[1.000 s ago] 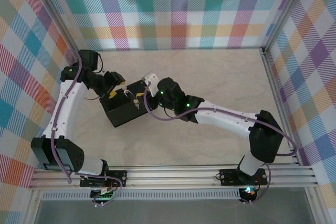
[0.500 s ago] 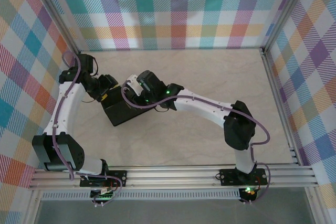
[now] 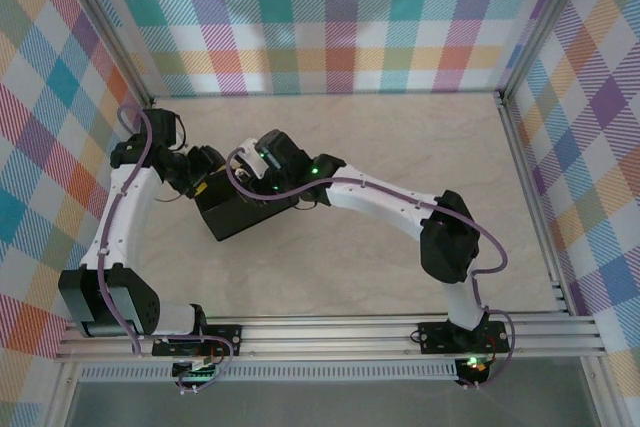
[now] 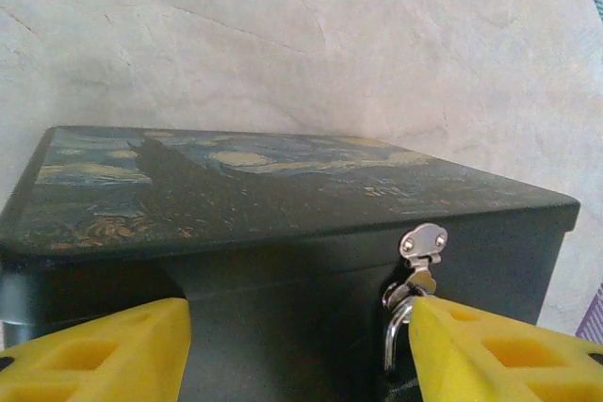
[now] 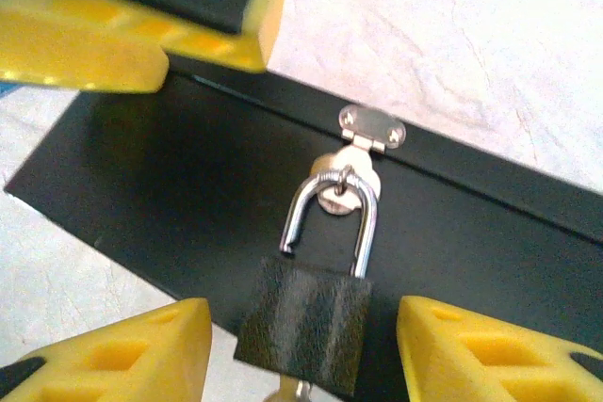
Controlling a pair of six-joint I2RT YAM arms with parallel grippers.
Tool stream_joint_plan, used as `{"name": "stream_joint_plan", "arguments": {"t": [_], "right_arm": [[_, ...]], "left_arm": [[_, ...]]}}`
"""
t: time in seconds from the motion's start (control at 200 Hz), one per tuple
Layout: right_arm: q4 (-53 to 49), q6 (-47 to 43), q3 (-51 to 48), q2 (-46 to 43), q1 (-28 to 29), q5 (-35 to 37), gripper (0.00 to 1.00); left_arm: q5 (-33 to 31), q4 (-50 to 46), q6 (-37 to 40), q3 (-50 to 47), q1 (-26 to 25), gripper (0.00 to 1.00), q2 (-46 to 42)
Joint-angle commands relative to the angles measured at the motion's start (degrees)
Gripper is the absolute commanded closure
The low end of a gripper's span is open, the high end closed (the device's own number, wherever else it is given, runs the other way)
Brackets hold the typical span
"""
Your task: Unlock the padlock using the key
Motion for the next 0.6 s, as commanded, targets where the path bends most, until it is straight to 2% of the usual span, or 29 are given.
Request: {"name": "stream_joint_plan", "arguments": {"t": [0.0,0.13,0.24,0.32,0.45,0.595], "right_arm": [[-1.28,0.3,1.5,2.36,-0.08,-0.52,0.46],[-2.73,-0.31,1.57,3.69,-0.26,0.15,0.57],[-2.44,-0.34,-0.02,2.62,-0.54,0.95,0.61],[-1.38,0.48,-1.51,1.57,-1.11,0.56,0.71],[2.44,5.13,-4.82,-1.44,-3.66,-7.16,0.83],[8.44,13.11,-8.26,-4.75,-6.6,-17.65,0.88]], "left_arm": [[1.47,-3.12,0.28,-1.24,0.9,0.37,-1.46],[1.46,-3.26,0.2,-1.29,0.89,0.37,-1.84],[1.55,-3.21,0.01,-1.29,0.91,0.37,-1.99],[1.52,-3.29,0.01,-1.09,0.91,0.37,-2.17],[1.56,-3.9,0.42,-0.32,0.91,0.37,-2.69],[0.94,-4.66,0.72,0.77,0.91,0.37,-3.22]]}}
